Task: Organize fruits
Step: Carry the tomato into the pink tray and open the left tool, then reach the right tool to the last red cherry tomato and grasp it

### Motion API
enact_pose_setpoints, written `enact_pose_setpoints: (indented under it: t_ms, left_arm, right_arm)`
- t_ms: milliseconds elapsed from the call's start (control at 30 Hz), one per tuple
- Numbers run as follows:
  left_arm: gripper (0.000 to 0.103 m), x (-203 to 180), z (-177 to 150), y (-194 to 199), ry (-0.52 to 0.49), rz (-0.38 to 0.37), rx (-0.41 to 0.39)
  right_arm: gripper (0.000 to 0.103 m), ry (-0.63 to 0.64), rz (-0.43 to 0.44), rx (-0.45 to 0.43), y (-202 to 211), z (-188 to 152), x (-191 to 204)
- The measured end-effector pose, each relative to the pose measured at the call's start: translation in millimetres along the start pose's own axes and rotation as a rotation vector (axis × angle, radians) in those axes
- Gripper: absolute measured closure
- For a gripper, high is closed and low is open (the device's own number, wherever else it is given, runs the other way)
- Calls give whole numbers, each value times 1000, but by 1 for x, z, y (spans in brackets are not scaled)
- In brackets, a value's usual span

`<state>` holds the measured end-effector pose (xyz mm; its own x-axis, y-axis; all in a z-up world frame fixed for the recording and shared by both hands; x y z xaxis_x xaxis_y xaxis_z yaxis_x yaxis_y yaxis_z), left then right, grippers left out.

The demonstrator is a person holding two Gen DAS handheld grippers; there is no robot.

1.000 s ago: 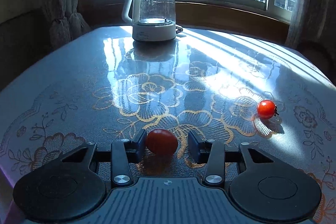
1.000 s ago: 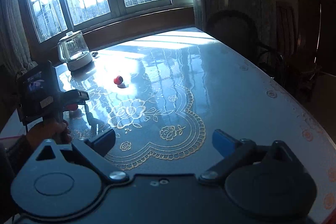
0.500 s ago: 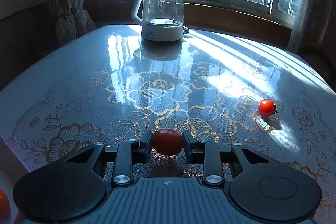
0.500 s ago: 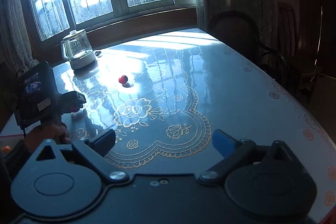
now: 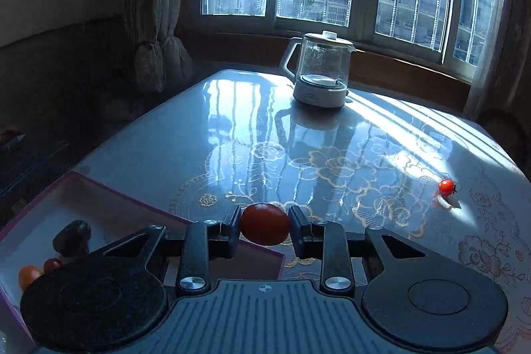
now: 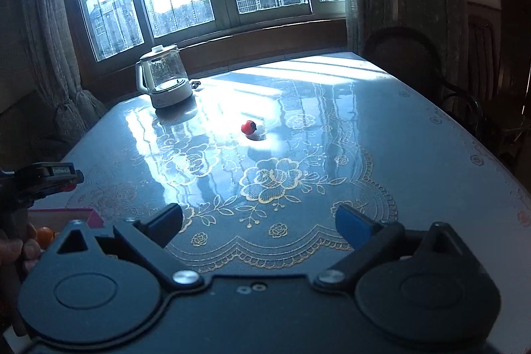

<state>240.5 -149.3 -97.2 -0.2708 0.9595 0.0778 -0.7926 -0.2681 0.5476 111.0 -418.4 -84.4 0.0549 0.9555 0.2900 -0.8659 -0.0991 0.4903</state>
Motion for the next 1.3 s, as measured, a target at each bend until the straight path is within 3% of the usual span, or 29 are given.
enact_pose_setpoints:
  t_ms: [333,633,700,767,933,1100,1300]
  left_arm:
    - [72,118,-39,-38,-27,142,78]
    - [71,142,-49,-48,-51,137,86]
    - [59,144,-49,-46,-35,118,96]
    - [30,147,-47,-42,-23,121,81]
    - [14,151,-36,-18,-38,107,-24]
    - [12,159,-17,-1,-3,72,-74]
    - [9,175,3,2,34,98,-98]
  right_arm:
    - [4,28,70,34,-26,-15,67]
    - [4,45,78,48,-38,-25,106]
    - [4,43,75,47,-40,-26,109]
    - [2,44,67,43,-41,-26,111]
    - [1,83,33,29,-51,-16,108]
    - [1,123,-15,-4,-83,17,92]
    - [3,154,-79,-10,-146,59,54]
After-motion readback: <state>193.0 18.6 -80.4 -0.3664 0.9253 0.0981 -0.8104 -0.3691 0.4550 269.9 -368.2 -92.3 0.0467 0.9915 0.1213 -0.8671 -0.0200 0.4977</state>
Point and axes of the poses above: each gripper's, at about its wrist camera, not at the fingertips, and y roughly against the way its jaws point, x to its left, z to its top, the point moved 6 cm from there along -y, roughly the way its jaws point, and after that the axes turned 13 degrees about z, right-handed, at the moved point
